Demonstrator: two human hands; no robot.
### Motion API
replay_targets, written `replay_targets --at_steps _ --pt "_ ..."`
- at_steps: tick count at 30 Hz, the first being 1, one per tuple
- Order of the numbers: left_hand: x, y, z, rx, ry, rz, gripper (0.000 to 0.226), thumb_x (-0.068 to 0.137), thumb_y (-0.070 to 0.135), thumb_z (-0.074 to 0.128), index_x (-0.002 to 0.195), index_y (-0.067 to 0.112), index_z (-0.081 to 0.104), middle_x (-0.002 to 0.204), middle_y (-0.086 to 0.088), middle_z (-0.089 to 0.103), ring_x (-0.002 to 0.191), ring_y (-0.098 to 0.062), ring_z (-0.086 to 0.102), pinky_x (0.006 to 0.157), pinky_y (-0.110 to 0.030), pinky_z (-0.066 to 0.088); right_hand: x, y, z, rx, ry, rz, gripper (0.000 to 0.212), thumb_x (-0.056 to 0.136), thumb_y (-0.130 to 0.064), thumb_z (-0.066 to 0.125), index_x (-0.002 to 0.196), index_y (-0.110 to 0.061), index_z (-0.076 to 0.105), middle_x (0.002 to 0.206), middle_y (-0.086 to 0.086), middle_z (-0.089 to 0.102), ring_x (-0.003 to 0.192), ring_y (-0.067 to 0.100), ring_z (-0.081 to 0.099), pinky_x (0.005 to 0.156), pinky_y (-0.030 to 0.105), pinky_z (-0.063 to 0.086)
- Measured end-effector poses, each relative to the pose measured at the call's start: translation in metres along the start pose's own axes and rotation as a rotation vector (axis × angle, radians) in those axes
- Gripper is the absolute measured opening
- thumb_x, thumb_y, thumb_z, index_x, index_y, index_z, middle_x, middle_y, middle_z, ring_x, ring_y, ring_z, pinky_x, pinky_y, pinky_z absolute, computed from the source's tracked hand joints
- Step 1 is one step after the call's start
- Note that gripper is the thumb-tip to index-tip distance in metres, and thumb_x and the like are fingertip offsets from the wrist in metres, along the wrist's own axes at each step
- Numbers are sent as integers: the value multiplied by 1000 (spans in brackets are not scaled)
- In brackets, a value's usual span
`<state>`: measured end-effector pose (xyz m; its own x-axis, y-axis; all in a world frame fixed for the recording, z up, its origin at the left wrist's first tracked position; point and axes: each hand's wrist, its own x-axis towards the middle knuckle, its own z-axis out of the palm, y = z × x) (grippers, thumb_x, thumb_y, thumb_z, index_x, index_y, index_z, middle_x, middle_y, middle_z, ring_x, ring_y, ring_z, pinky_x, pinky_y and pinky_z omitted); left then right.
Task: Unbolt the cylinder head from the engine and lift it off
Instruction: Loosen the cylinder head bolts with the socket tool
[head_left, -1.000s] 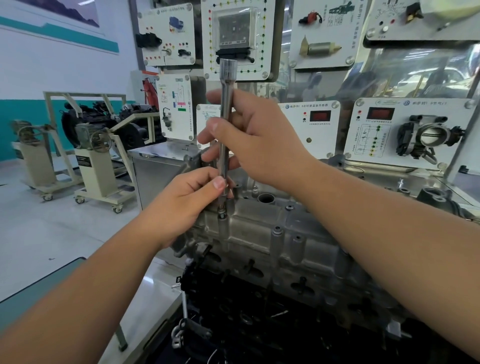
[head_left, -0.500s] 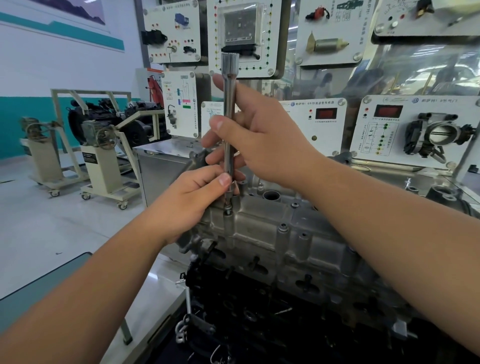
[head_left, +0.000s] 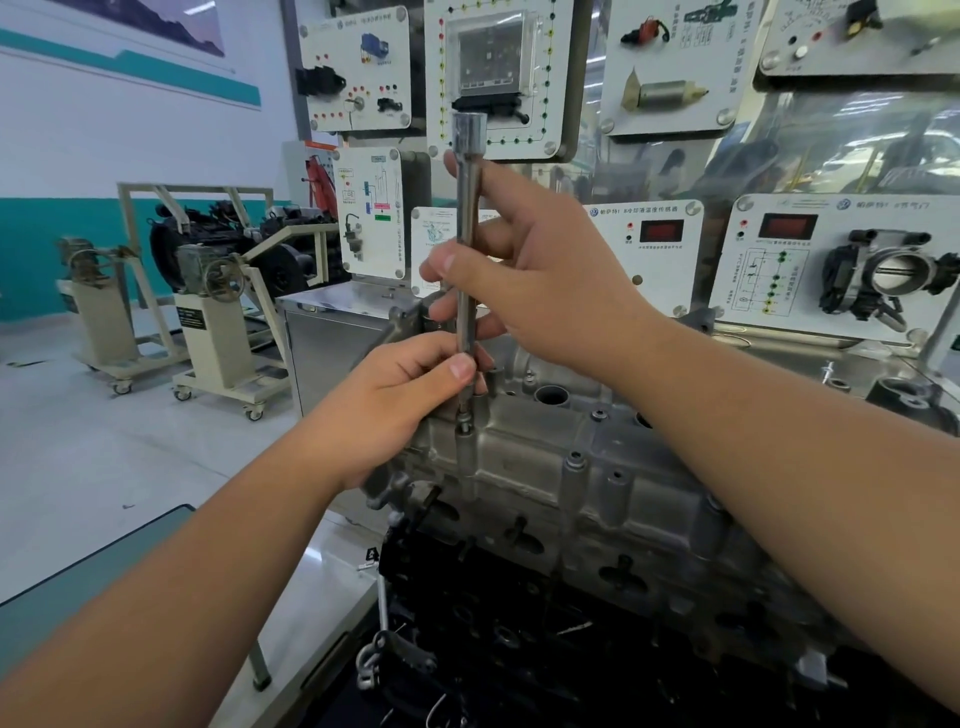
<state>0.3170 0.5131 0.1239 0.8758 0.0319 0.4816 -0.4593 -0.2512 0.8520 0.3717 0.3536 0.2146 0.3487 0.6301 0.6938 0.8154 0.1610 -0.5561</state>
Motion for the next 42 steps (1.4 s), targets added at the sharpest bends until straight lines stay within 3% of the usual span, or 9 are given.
replay_targets --at_steps 4,9,14,17,21,25,29,34,42 --pt "2 -4 3 28 46 40 15 81 49 68 86 36 74 83 5 70 77 -9 63 73 -24 54 3 2 0 -136 96 -36 47 95 -21 69 136 -31 49 81 5 74 74 14 74 73 44 62" --pt "-1 -1 -1 -12 -1 -25 26 84 53 60 99 40 78 92 8 75 88 -5 70 75 -20 55 2 1 0 -41 13 -17 35 100 -12 56 128 -32 50 88 0 77 70 13 76 62 30 63" --pt "1 0 2 -19 21 18 16 80 47 69 86 33 74 86 -10 63 81 -26 56 80 -45 48 -1 1 3 -47 68 -42 33 96 -18 64 120 -34 48 90 6 75 65 13 75 65 31 63" --pt "2 -1 3 -10 38 15 18 81 50 67 87 34 74 86 -10 63 83 -26 55 82 -47 46 0 1 2 -91 91 -31 28 97 -19 64 117 -30 49 85 6 76 65 11 74 69 40 63" --pt "-1 -1 -2 -28 -27 -17 28 87 50 60 104 37 77 94 2 73 91 -14 68 85 -32 57 2 -3 0 4 -42 17 32 103 -16 54 119 -39 41 90 1 77 72 13 76 67 32 63" --pt "0 1 0 -36 2 11 21 82 47 66 89 28 73 91 -10 64 84 -24 58 81 -41 51 -1 -2 3 13 -21 -16 36 101 -16 58 127 -35 42 92 -5 74 71 11 75 64 25 61" --pt "1 1 2 -11 9 27 15 81 48 66 85 36 73 85 -3 65 78 -15 58 74 -27 52 -1 -1 2 56 50 -41 39 97 -7 64 119 -36 49 90 -3 73 70 8 74 61 20 58" --pt "-1 2 -2 -66 -52 -24 23 83 48 63 96 36 78 91 7 72 87 -7 68 78 -24 57 0 -2 1 16 -65 9 44 103 -14 55 144 -25 44 92 0 77 76 12 76 66 27 62" --pt "1 1 0 -29 -8 10 17 84 48 63 90 38 74 85 9 70 82 -4 63 76 -19 53 2 2 0 -107 42 -12 46 97 -12 61 142 -20 53 88 5 77 78 20 75 70 42 62"
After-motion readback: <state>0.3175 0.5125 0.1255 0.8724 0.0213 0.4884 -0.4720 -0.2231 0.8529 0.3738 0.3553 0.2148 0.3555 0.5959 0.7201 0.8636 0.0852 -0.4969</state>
